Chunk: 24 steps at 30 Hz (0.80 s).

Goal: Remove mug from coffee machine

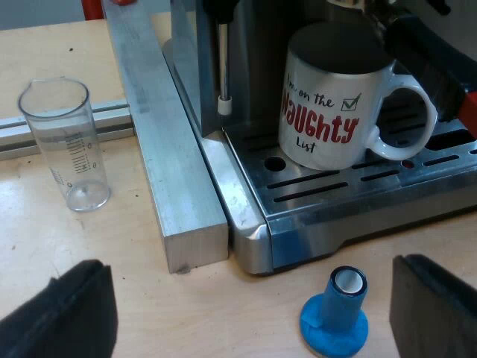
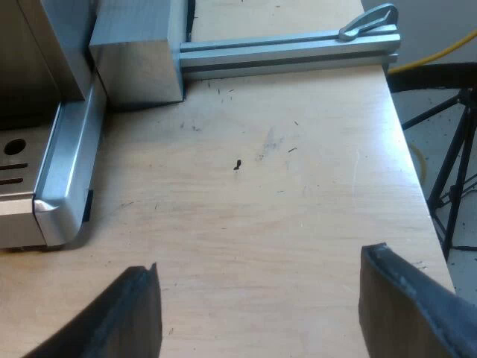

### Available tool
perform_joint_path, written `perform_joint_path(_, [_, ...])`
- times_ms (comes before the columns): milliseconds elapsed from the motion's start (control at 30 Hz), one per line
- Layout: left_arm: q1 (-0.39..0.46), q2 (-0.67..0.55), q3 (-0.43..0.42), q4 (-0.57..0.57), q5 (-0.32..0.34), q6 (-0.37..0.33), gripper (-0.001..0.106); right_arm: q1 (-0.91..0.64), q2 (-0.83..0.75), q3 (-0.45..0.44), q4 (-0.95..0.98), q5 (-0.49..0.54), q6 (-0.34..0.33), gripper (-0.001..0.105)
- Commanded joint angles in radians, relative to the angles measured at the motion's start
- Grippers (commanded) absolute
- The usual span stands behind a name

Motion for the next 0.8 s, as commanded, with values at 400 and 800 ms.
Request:
perform_joint_path(400, [0.002, -0.109, -0.018, -0.035, 0.046, -0.110, 0.077, 0.012, 0.038, -0.072, -0.031, -0.010, 0.043, 0.059])
perform_joint_path(800, [-0.098, -0.012, -0.029, -0.222, 0.135, -0.154, 0.077, 0.191, 0.283, -0.168, -0.065, -0.177, 0.002, 0.059])
